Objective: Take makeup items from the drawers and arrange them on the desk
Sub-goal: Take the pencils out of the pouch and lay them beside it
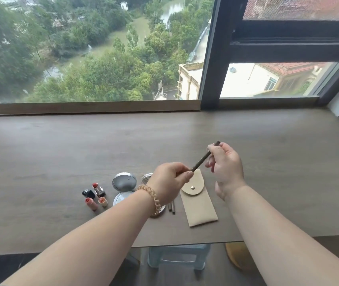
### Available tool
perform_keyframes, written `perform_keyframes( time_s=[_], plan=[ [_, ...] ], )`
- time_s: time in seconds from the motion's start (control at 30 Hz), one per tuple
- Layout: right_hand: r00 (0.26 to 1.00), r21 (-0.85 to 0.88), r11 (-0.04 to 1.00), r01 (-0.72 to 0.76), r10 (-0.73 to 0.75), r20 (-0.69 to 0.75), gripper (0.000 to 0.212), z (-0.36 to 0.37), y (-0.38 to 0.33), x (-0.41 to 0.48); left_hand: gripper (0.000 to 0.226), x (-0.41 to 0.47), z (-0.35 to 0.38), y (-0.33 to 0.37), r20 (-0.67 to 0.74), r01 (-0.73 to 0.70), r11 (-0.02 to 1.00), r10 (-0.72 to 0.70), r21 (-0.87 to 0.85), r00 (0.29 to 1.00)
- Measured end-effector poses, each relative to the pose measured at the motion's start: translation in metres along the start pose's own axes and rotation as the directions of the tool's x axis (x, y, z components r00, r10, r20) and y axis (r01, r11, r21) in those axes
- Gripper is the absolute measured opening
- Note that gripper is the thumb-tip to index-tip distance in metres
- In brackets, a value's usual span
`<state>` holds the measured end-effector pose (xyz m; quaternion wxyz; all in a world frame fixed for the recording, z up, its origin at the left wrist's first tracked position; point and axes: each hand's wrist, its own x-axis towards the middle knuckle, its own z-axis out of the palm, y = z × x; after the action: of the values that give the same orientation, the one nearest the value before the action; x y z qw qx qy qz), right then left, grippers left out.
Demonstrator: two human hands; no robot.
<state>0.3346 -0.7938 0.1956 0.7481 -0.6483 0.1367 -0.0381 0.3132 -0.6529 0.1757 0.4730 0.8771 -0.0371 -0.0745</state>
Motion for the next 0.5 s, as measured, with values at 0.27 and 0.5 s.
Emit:
perform_keyframes(
  time_s=[0.27, 0.5],
  plan=[
    [0.950, 0.042, 0.952, -0.303, 0.298, 0.090, 0.034, 0.006, 0.009, 0.000, 0.027, -0.001, 0.002, 0.019, 0.048, -0.048, 0.999, 0.048, 0.002, 0.998],
    [0.862, 0.204, 0.909, -0.363, 0.411, -0.297, 0.035, -0.048, 0.009, 0.051, 0.040, -0.030, -0.006, -0.019, 0.142, 0.034, 0.999, -0.038, 0.036, 0.989]
  ],
)
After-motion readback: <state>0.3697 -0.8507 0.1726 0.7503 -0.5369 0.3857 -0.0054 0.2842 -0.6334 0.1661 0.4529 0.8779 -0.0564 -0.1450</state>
